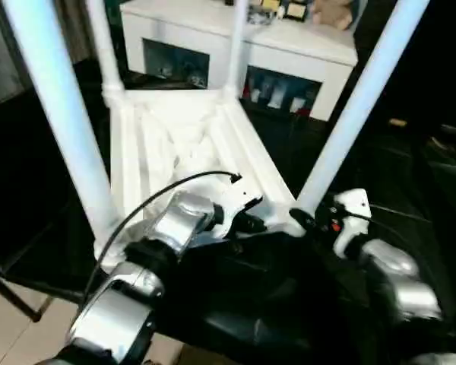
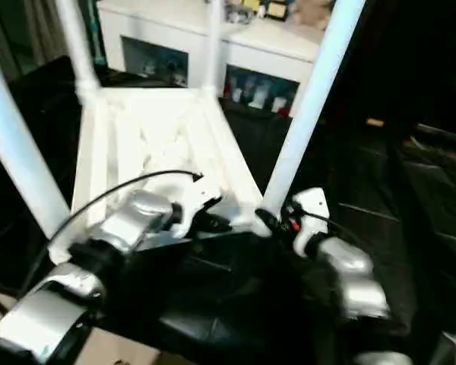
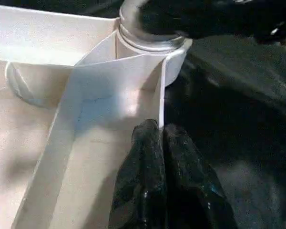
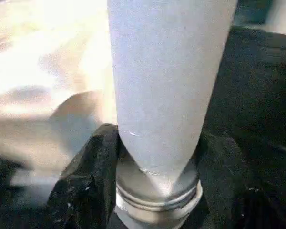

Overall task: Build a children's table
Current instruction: Rotate leg to tighten

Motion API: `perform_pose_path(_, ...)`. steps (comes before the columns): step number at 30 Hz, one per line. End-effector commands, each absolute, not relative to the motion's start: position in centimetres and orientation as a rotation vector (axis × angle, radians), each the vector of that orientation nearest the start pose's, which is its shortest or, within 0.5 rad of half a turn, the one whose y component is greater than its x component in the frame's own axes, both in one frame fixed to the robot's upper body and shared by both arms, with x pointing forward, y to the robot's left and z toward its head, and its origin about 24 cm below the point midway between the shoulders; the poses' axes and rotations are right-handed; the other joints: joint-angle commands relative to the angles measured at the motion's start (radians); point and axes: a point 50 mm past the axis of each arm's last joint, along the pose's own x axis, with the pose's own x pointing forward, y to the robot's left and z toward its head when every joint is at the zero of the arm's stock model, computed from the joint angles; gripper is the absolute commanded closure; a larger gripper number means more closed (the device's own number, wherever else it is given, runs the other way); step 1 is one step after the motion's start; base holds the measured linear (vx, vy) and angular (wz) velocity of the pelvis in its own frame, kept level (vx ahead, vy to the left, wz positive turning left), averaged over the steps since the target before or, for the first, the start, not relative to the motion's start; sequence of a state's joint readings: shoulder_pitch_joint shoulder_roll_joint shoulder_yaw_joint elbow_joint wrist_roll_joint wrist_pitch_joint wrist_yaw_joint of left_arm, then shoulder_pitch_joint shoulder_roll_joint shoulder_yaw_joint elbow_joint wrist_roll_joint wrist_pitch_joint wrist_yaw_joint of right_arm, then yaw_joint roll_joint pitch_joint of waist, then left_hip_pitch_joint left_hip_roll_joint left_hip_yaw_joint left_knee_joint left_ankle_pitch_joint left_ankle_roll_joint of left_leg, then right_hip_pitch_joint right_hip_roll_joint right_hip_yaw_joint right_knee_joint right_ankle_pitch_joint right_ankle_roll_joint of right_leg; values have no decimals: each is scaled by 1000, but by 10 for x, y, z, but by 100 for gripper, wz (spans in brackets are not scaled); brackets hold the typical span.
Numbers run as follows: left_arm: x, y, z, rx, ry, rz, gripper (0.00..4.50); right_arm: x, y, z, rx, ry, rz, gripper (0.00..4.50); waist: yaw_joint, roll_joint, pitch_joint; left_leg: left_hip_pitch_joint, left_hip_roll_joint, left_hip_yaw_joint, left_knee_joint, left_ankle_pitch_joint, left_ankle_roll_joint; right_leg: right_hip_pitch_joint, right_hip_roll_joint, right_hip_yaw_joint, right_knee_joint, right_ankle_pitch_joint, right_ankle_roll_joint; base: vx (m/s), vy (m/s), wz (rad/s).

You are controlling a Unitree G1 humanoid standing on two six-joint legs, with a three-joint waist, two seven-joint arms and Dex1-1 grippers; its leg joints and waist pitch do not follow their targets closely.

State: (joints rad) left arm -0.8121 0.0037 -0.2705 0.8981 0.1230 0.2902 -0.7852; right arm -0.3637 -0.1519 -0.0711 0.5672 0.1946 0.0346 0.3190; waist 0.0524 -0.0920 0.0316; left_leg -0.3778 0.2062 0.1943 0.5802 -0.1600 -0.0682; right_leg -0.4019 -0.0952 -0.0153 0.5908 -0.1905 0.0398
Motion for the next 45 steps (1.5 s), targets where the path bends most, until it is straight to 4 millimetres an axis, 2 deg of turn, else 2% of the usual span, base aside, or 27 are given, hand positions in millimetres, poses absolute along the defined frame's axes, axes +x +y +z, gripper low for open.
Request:
perform_pose_path(1, 334, 28, 26, 324, 605, -1058, 450, 312, -181, -5, 63, 332, 56, 238, -6, 9, -41, 17, 15, -25, -87, -480, -47, 8, -33, 5, -98, -470, -111, 0, 0, 0)
perform_pose_path(2, 334, 26, 26, 334, 604, -1050, 450, 314, -177, -5, 51, 327, 40, 238, -11, 12, -41, 21, 14, -25, -86, -497, -48, 4, -30, 5, -100, -454, -115, 0, 0, 0)
perform_pose_path(3, 334, 24, 25, 349, 605, -1045, 450, 319, -167, -2, 67, 308, 44, 238, -13, 12, -42, 20, 12, -24, -86, -501, -47, 5, -30, 5, -99, -440, -117, 0, 0, 0)
perform_pose_path(4, 334, 24, 25, 349, 605, -1045, 450, 319, -167, -2, 68, 308, 44, 238, -14, 11, -42, 19, 12, -24, -86, -499, -43, 6, -29, 6, -98, -429, -119, 0, 0, 0)
perform_pose_path(6, 333, 23, 24, 361, 607, -1052, 450, 322, -150, 3, 90, 294, 110, 238, -14, 12, -43, 16, 15, -21, -86, -474, -27, 11, -27, 9, -92, -356, -136, 0, 0, 0)
perform_pose_path(7, 333, 23, 24, 361, 607, -1052, 450, 322, -150, 3, 90, 294, 110, 238, -14, 12, -44, 14, 15, -20, -86, -465, -23, 13, -27, 9, -89, -336, -141, 0, 0, 0)
perform_pose_path(8, 333, 23, 23, 365, 608, -1054, 450, 323, -145, 5, 107, 280, 149, 208, -13, 13, -45, 13, 16, -17, -86, -441, -14, 16, -26, 10, -85, -283, -156, 0, 0, 0)
perform_pose_path(9, 333, 24, 23, 368, 608, -1057, 450, 323, -144, 7, 124, 266, 159, 189, -13, 6, -44, 12, 16, -16, -85, -438, -9, 17, -26, 10, -85, -279, -158, 0, 0, 0)
perform_pose_path(12, 334, 31, 24, 370, 611, -1086, 450, 323, -153, 13, 110, 234, 225, 173, -9, 9, -44, 14, 16, -13, -84, -415, 2, 19, -27, 11, -82, -251, -170, 0, 0, 0)
perform_pose_path(16, 334, 36, 25, 374, 603, -1138, 450, 321, -162, 18, 111, 231, 310, 130, -3, 8, -47, 10, 17, -11, -81, -374, 19, 26, -29, 11, -79, -217, -182, 0, 0, 0)
perform_pose_path(19, 330, 44, 25, 370, 621, -1219, 450, 313, -175, 23, 67, 246, 471, 111, 7, 7, -46, 11, 21, -8, -78, -332, 42, 30, -29, 12, -75, -170, -200, 0, 0, 0)
perform_pose_path(20, 328, 49, 25, 379, 622, -1267, 450, 306, -182, 25, 34, 254, 568, 111, 14, 6, -45, 9, 22, -7, -78, -316, 54, 33, -30, 13, -73, -151, -209, 0, 0, 0)
perform_pose_path(21, 326, 53, 25, 378, 625, -1304, 450, 301, -187, 27, 10, 260, 635, 111, 14, 4, -45, 9, 22, -6, -78, -314, 57, 34, -29, 12, -73, -151, -211, 0, 0, 0)
perform_pose_path(22, 325, 55, 25, 371, 633, -1318, 450, 299, -189, 27, 1, 264, 668, 111, 17, 4, -44, 10, 23, -5, -78, -313, 61, 32, -31, 13, -73, -154, -216, 0, 0, 0)
perform_pose_path(25, 319, 63, 25, 359, 651, -1414, 450, 287, -195, 30, -21, 283, 801, 111, 19, 3, -42, 9, 25, -8, -82, -331, 56, 32, -33, 12, -75, -201, -215, 0, 0, 0)
perform_pose_path(28, 313, 72, 27, 349, 659, -1495, 450, 278, -198, 32, -25, 304, 890, 111, 22, 3, -41, 13, 28, -8, -84, -353, 48, 27, -33, 13, -78, -242, -212, 0, 0, 0)
perform_pose_path(30, 311, 76, 28, 345, 660, -1515, 450, 275, -199, 33, -20, 316, 927, 111, 24, 3, -41, 13, 29, -8, -85, -351, 43, 26, -34, 13, -76, -236, -215, 0, 0, 0)
perform_pose_path(32, 310, 78, 28, 345, 664, -1520, 450, 274, -198, 32, -24, 322, 945, 111, 32, 4, -42, 16, 30, -6, -83, -337, 40, 25, -33, 14, -73, -210, -219, 0, 0, 0)
perform_pose_path(38, 308, 80, 29, 342, 670, -1528, 450, 273, -192, 30, -30, 331, 970, 111, 35, 1, -46, 14, 27, -3, -79, -281, 49, 31, -33, 13, -66, -146, -229, 0, 0, 0)
perform_pose_path(39, 307, 80, 29, 342, 670, -1528, 450, 273, -192, 29, -32, 334, 974, 128, 36, 1, -46, 15, 26, -3, -78, -275, 51, 30, -33, 13, -66, -145, -229, 0, 0, 0)
perform_pose_path(44, 308, 80, 30, 342, 668, -1527, 450, 273, -192, 29, -34, 340, 981, 155, 35, 0, -47, 16, 26, -2, -77, -266, 53, 31, -32, 13, -65, -140, -232, 0, 0, 0)
perform_pose_path(45, 308, 80, 30, 341, 667, -1527, 450, 272, -192, 29, -34, 341, 981, 173, 35, 1, -46, 16, 26, -2, -77, -267, 52, 32, -32, 13, -65, -142, -232, 0, 0, 0)
